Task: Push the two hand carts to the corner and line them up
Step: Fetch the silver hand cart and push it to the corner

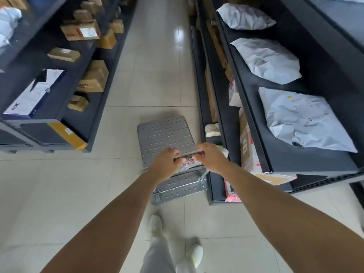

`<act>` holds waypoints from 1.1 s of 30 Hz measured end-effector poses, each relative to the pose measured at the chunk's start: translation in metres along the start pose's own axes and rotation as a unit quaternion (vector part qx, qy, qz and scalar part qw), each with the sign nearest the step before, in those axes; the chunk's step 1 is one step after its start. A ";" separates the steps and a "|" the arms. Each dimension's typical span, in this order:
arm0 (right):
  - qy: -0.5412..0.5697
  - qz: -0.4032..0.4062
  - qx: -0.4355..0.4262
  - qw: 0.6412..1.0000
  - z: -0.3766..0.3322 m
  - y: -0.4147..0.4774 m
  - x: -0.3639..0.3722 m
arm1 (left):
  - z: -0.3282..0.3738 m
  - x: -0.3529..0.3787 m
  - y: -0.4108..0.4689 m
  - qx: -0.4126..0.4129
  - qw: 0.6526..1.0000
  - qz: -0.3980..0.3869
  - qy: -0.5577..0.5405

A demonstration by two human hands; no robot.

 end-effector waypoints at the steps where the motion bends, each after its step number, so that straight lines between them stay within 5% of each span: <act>1: 0.014 -0.009 0.010 1.000 0.002 0.002 0.002 | -0.002 0.006 0.003 0.002 1.000 -0.003 0.008; 6: 0.017 -0.011 0.033 0.999 0.013 0.014 0.012 | -0.015 0.030 0.017 -0.014 0.995 0.027 0.098; 33: -0.134 -0.055 0.026 0.989 -0.020 0.145 -0.003 | -0.043 -0.043 0.122 0.005 0.991 0.073 0.114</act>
Point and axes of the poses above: each hand's wrist, its own y-axis towards the middle knuckle, its own x-axis out of the palm, z = x × y, the point moved 2 cm from there along y, towards the middle knuckle, and after that the axes turned 5 degrees about -x, right-handed, at the moved point
